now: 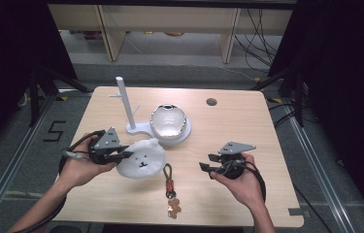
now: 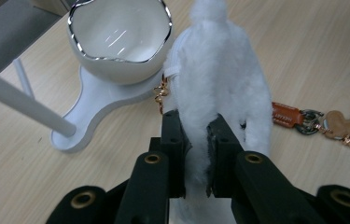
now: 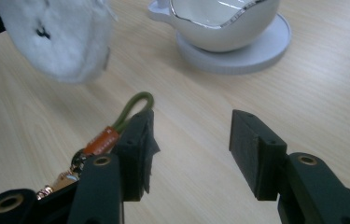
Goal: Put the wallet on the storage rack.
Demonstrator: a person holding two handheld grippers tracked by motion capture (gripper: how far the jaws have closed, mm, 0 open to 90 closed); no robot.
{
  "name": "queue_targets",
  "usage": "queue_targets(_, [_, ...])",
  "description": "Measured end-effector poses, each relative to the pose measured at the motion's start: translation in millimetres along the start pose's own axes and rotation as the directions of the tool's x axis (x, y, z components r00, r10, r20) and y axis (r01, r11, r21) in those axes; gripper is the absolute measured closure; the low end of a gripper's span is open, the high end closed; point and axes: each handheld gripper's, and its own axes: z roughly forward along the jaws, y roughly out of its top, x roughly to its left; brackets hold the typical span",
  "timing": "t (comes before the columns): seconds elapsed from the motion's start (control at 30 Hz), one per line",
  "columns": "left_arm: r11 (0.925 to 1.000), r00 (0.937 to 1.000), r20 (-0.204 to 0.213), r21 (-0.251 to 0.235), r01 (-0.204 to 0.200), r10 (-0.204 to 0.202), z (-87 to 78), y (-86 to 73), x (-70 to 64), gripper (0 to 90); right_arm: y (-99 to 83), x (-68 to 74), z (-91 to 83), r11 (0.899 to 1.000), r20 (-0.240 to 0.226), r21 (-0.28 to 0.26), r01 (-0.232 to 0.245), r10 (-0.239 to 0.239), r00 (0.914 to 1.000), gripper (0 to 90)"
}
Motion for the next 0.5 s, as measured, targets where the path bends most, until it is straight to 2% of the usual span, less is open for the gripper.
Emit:
queue_targets(0.1, [0.9999,0.9998,0.013,0.003,-0.012,0.012,4.3,5.8,-3.6,79.3,6.8,2.1,1.0,1.0,-0.012,0.014,0.022,-0.021,0.9997,50.3])
queue_targets(0.13, [0.9996,0.9994,0.018,0.0,-0.029,0.029,6.5,8.9,-4.5,79.3,9.0,4.1,3.6,1.0,-0.028,0.0,0.021,-0.021,0.9994,49.9])
queue_targets(0.17, [0.9995,0.999,0.029,0.001,-0.033,0.033,8.4,11.8,-5.8,79.3,12.0,4.4,4.2,1.0,-0.045,0.009,0.024,-0.024,0.9987,49.5])
queue_targets(0.3, [0.9982,0.9969,0.05,-0.005,-0.06,0.061,15.7,22.0,-11.5,79.3,20.1,9.5,8.8,0.999,-0.051,0.006,0.048,-0.048,0.9976,47.9])
queue_targets(0.43, [0.9963,0.9939,0.07,-0.008,-0.085,0.085,23.3,30.1,-18.6,79.3,27.4,15.3,16.8,0.998,-0.08,-0.002,0.069,-0.069,0.9944,45.9])
queue_targets(0.47, [0.9951,0.9914,0.085,-0.011,-0.098,0.099,27.0,33.4,-22.3,79.2,31.4,15.8,20.7,0.995,-0.099,-0.007,0.101,-0.101,0.99,45.2])
queue_targets(0.5, [0.9951,0.9914,0.085,-0.011,-0.098,0.099,27.0,33.4,-22.3,79.2,31.4,15.8,20.7,0.995,-0.099,-0.007,0.101,-0.101,0.99,45.2])
